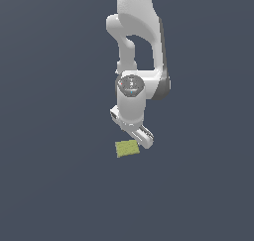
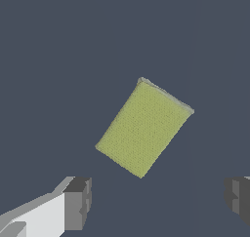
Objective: Pick up the object and move it to a goal position.
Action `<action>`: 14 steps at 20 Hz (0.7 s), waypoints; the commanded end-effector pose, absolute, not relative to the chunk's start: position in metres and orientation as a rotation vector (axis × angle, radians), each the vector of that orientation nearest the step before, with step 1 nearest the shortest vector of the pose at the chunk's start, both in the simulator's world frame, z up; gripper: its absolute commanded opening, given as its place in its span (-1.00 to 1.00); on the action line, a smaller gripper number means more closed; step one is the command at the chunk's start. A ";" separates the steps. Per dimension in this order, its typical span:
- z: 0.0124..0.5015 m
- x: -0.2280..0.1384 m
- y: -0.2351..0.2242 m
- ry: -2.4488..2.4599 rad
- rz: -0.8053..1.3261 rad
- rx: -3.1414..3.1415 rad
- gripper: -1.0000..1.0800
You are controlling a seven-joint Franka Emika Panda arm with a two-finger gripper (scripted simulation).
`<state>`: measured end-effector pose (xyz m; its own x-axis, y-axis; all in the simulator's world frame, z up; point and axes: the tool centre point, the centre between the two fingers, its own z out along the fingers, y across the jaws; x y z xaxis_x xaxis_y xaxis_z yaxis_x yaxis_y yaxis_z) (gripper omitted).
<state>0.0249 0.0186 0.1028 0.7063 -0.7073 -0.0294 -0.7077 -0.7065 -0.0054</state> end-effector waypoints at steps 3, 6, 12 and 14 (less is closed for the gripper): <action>0.093 0.028 0.015 1.390 0.034 -2.803 0.92; 0.086 0.031 0.012 1.513 0.030 -2.741 0.92; 0.074 0.035 0.007 1.738 0.018 -2.610 0.92; 0.070 0.036 0.006 1.797 0.015 -2.572 0.92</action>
<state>0.0350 0.0068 0.0730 0.3784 -0.9256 -0.0124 -0.9256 -0.3784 0.0022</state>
